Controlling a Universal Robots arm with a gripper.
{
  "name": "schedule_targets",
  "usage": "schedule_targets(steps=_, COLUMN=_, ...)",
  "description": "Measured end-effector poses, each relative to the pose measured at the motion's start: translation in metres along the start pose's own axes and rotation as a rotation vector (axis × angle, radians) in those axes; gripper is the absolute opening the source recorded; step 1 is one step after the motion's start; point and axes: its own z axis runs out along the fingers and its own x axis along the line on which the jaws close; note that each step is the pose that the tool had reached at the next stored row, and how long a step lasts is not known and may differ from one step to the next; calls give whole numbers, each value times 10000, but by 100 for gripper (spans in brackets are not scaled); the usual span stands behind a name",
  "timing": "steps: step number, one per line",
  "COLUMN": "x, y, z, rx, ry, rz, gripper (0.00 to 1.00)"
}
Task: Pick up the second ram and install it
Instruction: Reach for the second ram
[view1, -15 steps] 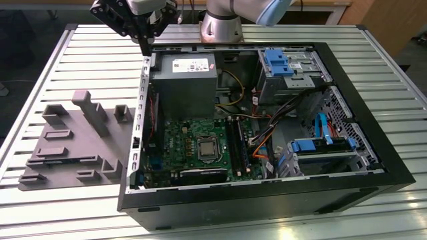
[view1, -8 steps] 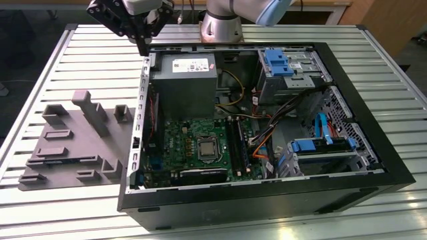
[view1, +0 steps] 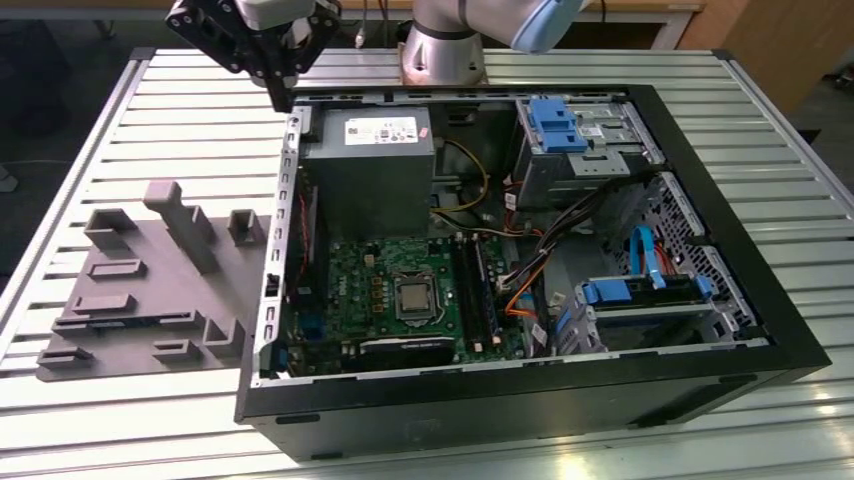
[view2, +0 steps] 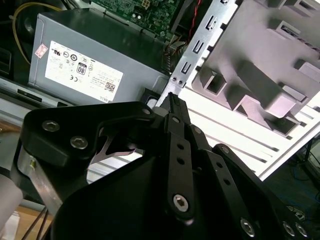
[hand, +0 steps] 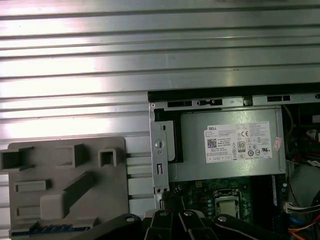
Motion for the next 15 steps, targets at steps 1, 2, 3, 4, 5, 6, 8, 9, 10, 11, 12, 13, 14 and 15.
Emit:
schedule_targets(steps=1, x=7, y=-1, z=0, rx=-1, ry=-1, rz=0, gripper=11)
schedule_targets(steps=2, x=13, y=-1, z=0, rx=0, ry=-2, rz=-1, gripper=11)
schedule_targets(steps=3, x=20, y=-2, z=-1, rx=-1, ry=-3, rz=-1, gripper=11)
schedule_targets(steps=4, x=26, y=-2, z=-1, rx=-1, ry=-4, rz=-1, gripper=11)
schedule_targets(steps=5, x=32, y=-2, z=-1, rx=-1, ry=-5, rz=-1, gripper=11)
schedule_targets(steps=6, x=38, y=-3, z=-1, rx=-1, ry=-6, rz=-1, gripper=11)
schedule_targets(steps=8, x=51, y=-4, z=-2, rx=-1, ry=-8, rz=-1, gripper=11)
schedule_targets(steps=9, x=58, y=-5, z=-2, rx=-1, ry=-9, rz=-1, gripper=11)
schedule_targets(steps=10, x=66, y=-5, z=-2, rx=-1, ry=-10, rz=-1, gripper=11)
schedule_targets(steps=11, x=73, y=-6, z=-2, rx=-2, ry=-13, rz=-1, gripper=11)
schedule_targets(steps=12, x=80, y=-6, z=-3, rx=-1, ry=-14, rz=-1, gripper=11)
schedule_targets(steps=13, x=88, y=-7, z=-3, rx=-2, ry=-16, rz=-1, gripper=11)
schedule_targets(steps=14, x=95, y=-7, z=-3, rx=-2, ry=-18, rz=-1, gripper=11)
schedule_targets(steps=15, x=102, y=-8, z=-4, rx=-2, ry=-20, rz=-1, gripper=11)
